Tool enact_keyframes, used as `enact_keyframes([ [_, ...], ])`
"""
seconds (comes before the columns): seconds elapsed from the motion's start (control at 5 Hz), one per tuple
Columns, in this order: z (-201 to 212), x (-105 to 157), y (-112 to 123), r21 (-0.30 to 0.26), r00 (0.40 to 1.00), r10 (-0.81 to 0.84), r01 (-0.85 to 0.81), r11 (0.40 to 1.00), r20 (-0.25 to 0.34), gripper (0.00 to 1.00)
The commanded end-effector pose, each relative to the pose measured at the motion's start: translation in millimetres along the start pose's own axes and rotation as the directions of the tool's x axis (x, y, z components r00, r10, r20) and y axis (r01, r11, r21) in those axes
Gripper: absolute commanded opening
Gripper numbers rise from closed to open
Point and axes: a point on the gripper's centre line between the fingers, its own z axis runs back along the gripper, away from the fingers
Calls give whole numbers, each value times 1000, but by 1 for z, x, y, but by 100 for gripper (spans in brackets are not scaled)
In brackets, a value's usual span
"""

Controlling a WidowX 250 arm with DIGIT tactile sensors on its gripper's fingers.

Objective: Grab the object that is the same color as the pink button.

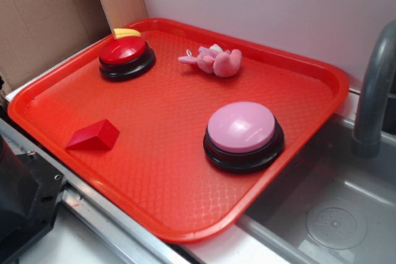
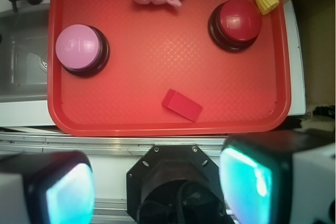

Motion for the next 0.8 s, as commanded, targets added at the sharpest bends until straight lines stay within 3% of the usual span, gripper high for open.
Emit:
enact_keyframes([
  [0.0, -13, 48, 10, 32, 987, -119, 116, 993, 112, 100],
  [0.4, -58, 111, 8, 66, 931, -299, 292, 954, 209, 100],
  [0.6, -82, 136, 3, 150, 895, -394, 369, 917, 210, 100],
])
